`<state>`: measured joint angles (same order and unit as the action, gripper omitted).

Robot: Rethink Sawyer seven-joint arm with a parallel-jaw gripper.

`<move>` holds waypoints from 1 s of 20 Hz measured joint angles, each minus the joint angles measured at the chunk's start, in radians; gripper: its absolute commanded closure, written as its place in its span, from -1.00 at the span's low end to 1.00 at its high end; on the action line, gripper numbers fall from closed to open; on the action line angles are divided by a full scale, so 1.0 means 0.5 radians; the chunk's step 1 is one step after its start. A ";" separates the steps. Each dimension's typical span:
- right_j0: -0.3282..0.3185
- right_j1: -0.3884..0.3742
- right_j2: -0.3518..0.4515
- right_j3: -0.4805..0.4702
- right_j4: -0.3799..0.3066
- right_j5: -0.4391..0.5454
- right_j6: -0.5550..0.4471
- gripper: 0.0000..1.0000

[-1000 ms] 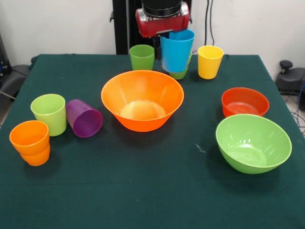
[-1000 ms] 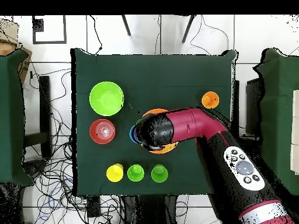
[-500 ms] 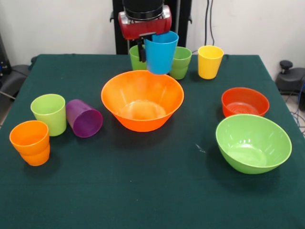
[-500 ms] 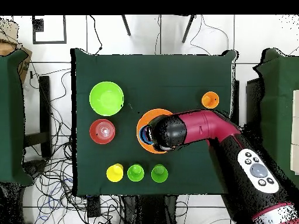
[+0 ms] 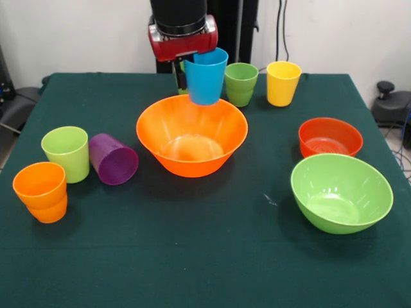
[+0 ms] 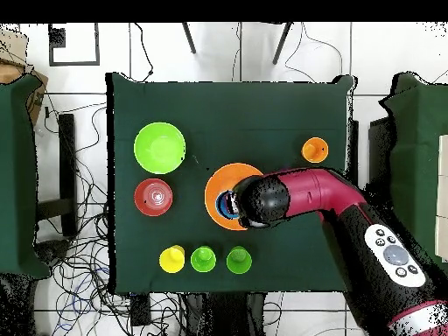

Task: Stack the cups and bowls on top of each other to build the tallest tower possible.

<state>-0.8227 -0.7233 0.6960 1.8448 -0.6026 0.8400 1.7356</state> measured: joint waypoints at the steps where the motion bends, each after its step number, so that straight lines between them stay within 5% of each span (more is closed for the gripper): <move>1: 0.001 0.013 0.000 -0.002 -0.009 0.000 0.000 1.00; 20: 0.042 0.319 -0.001 -0.101 -0.228 0.008 0.000 1.00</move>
<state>-0.8016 -0.5641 0.6958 1.7944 -0.7166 0.8440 1.7356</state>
